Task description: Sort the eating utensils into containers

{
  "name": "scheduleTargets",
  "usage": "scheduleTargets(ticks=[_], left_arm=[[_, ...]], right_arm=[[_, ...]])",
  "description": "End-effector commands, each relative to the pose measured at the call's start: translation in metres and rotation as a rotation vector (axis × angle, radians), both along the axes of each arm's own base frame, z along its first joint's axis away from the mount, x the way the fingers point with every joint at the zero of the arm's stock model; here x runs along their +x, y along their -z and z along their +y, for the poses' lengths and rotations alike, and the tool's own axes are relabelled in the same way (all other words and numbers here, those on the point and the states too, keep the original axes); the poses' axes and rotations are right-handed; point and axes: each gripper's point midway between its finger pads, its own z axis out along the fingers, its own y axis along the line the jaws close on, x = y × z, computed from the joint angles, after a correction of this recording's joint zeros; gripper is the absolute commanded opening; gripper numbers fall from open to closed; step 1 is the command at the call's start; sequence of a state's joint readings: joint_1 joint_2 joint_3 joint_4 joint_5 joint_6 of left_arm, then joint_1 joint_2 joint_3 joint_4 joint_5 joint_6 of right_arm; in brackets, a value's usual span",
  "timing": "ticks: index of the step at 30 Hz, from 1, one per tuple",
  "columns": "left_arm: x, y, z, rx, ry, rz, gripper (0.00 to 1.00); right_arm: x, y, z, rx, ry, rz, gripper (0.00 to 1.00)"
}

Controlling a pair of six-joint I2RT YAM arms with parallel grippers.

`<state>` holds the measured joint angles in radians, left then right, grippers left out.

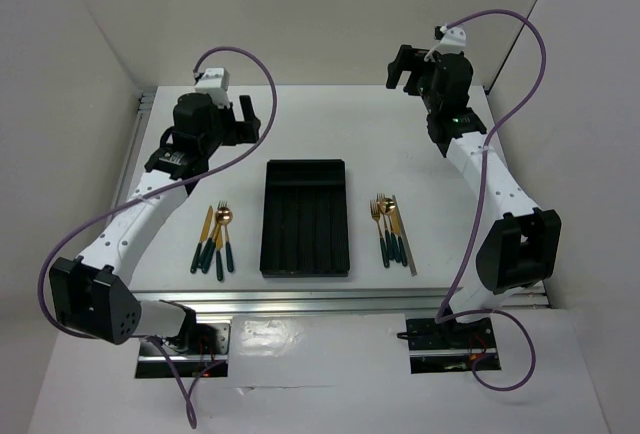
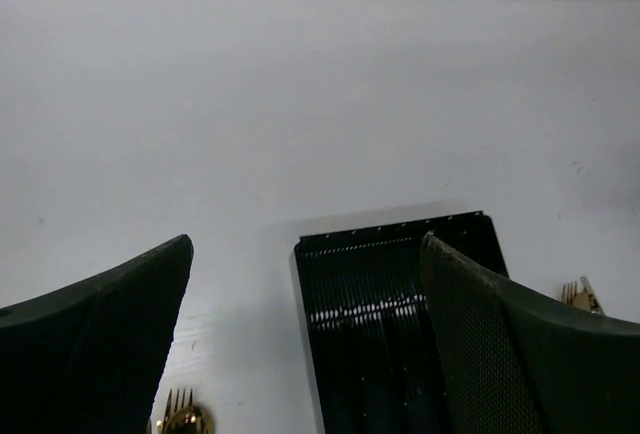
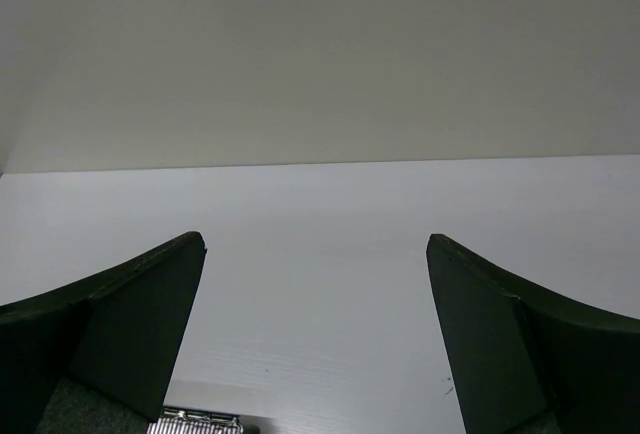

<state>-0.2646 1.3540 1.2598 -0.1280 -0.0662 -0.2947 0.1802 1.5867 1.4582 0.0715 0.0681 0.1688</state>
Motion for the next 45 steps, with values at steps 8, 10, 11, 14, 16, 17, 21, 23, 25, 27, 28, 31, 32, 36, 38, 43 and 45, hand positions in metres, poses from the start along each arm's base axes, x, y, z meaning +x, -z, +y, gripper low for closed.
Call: scheduleTargets(ticks=[8,10,11,14,16,17,21,23,25,27,28,31,32,36,38,43,45], left_arm=[[-0.044,0.048,0.004,-0.059,-0.12,0.224,1.0],[-0.057,0.07,-0.003,-0.039,-0.117,0.311,1.0],[-0.059,0.079,0.001,-0.022,-0.162,0.341,1.0],[-0.078,0.11,0.012,0.032,-0.25,0.471,1.0],[-0.09,0.125,0.015,0.062,-0.261,0.523,0.95],[-0.103,0.138,0.02,0.064,-0.278,0.566,0.95],[-0.13,0.156,0.033,0.062,-0.324,0.604,0.95],[-0.142,0.158,0.037,0.041,-0.334,0.596,1.0],[-0.148,0.159,0.041,0.02,-0.355,0.588,1.0],[-0.155,0.163,0.043,0.004,-0.367,0.593,1.0],[-0.157,0.161,0.044,-0.005,-0.372,0.591,1.0],[-0.169,0.174,0.045,-0.011,-0.393,0.644,1.0],[-0.172,0.182,0.046,-0.008,-0.405,0.666,1.0],[-0.194,0.21,0.046,-0.031,-0.435,0.761,0.99],[-0.194,0.217,0.044,-0.06,-0.446,0.766,0.95],[-0.198,0.231,0.045,-0.05,-0.468,0.806,0.85],[-0.195,0.235,0.044,-0.052,-0.468,0.802,0.83]], right_arm=[[-0.006,-0.016,-0.003,0.01,0.008,-0.025,1.0],[0.0,-0.009,-0.006,0.021,0.038,-0.006,1.0],[0.001,-0.015,-0.006,0.023,0.038,-0.017,1.0],[0.001,-0.015,-0.008,0.023,0.047,-0.017,1.0],[0.001,-0.015,-0.012,0.022,0.069,-0.017,1.0],[0.001,-0.015,-0.012,0.022,0.069,-0.017,1.0],[0.004,-0.009,-0.009,0.02,0.056,-0.007,1.0],[0.008,-0.005,-0.007,0.019,0.047,0.001,1.0],[0.01,-0.003,-0.004,0.018,0.032,0.01,1.0],[0.011,-0.006,0.0,0.018,0.012,0.017,1.0],[0.014,-0.004,0.001,0.017,0.012,0.02,1.0],[0.018,0.002,0.001,0.013,0.013,0.043,1.0],[0.018,0.002,0.001,0.013,0.013,0.043,1.0],[0.018,0.002,0.001,0.003,0.012,0.041,1.0],[0.018,0.002,-0.001,0.002,0.021,0.041,1.0],[0.018,0.007,-0.001,-0.01,0.02,0.049,1.0],[0.021,0.012,-0.001,-0.012,0.02,0.06,1.0]])
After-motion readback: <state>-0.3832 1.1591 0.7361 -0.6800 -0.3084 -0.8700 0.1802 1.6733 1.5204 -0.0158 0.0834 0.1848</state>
